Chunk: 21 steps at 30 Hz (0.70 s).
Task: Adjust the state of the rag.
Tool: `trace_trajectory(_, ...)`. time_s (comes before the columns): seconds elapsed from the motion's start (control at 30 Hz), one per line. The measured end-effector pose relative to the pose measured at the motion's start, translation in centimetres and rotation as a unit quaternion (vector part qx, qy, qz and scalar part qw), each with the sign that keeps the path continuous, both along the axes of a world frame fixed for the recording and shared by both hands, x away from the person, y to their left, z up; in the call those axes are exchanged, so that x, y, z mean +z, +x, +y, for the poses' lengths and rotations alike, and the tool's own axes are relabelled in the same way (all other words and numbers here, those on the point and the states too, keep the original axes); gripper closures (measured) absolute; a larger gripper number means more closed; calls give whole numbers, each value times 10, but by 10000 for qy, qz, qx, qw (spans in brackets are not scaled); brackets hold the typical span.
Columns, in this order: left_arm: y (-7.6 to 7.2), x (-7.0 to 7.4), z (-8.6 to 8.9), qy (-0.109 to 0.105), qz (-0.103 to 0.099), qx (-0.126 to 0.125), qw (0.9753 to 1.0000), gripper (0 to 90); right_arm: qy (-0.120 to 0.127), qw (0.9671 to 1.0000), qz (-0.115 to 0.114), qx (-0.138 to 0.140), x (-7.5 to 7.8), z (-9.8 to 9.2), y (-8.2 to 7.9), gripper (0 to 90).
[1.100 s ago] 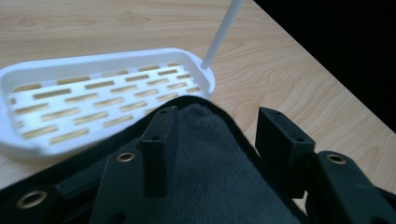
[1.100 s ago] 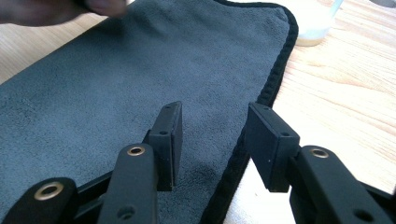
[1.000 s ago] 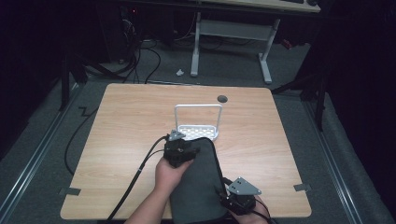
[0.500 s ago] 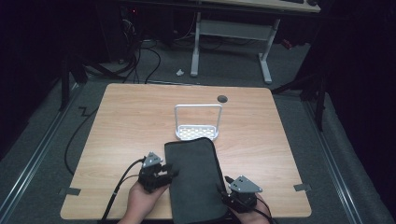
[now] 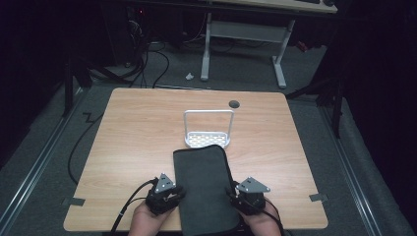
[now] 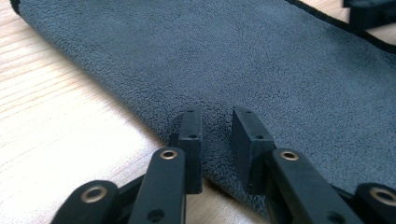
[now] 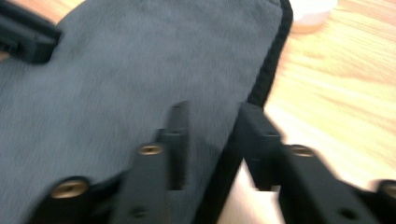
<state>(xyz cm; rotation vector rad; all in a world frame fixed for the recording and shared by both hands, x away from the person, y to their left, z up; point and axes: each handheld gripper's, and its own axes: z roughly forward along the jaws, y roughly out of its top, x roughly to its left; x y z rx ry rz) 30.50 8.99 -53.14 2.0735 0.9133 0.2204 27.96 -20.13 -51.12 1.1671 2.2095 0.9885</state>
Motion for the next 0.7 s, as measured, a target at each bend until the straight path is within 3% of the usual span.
trace_trajectory(0.1, 1, 0, 2, 34, -31, -13, 10000, 802, -138, 9999, -68, 12, 6, 7, 19, 886)
trace_trajectory(0.17, 2, -1, 3, 6, -22, -6, 10000, 843, -123, 9999, 96, 17, 8, 15, 45, 900)
trace_trajectory(0.33, 5, -1, 5, -33, 10, -25, 10000, 872, -419, 9988, 241, 37, 2, 27, 65, 900)
trace_trajectory(0.37, 5, -1, 5, -13, 0, -37, 10000, 877, -492, 9981, 358, 3, -3, 28, 70, 900)
trace_trajectory(0.47, 5, -1, 5, 5, 11, -58, 10000, 881, -570, 9976, 383, 25, -10, 28, 71, 900)
trace_trajectory(0.7, -3, 0, 7, -57, 181, -147, 9997, 883, -421, 9985, 338, 68, -12, 20, 53, 900)
